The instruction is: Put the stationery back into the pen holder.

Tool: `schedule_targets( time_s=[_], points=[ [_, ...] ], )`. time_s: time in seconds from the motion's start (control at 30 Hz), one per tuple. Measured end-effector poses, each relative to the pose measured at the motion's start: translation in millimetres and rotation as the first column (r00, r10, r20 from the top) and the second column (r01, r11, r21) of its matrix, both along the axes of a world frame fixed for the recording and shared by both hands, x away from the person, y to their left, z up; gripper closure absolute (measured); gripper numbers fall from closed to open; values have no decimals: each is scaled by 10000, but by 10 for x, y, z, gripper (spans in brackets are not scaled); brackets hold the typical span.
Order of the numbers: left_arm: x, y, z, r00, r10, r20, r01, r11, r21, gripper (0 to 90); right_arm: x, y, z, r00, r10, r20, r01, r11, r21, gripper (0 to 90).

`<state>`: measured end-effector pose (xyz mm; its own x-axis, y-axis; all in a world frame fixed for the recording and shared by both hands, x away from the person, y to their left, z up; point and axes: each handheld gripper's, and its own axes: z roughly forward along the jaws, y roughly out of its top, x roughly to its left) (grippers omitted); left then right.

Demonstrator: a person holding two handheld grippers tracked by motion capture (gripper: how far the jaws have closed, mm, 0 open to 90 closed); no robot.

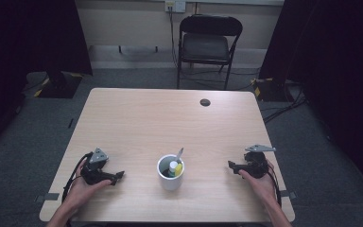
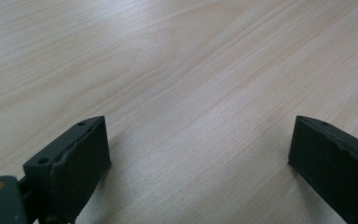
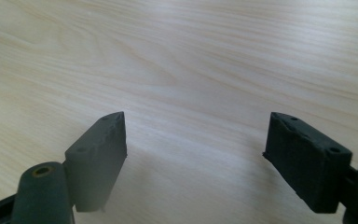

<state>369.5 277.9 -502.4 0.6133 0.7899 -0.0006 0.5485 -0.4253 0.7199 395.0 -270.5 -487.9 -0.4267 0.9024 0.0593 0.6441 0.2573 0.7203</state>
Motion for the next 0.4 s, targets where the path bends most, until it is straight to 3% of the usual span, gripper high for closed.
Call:
schedule_targets(
  time_s=[0.1,0.17,0.27,0.4],
  points=[
    [0,1,0,10000,-5,1,5,10000,8,47,24,-36,-47,9992,-388,-113,383,9981,-473,187],
    [0,0,-1,10000,1,16,-1,10000,1,47,12,-38,-78,9990,-424,166,435,9965,-711,176],
    [0,0,0,10000,-4,3,4,10000,2,47,-3,-35,-119,9977,-465,501,493,9972,-559,151],
    [0,0,0,10000,-1,4,1,10000,-3,47,-10,-29,-120,9971,-536,545,568,9966,-594,151]
  ],
)
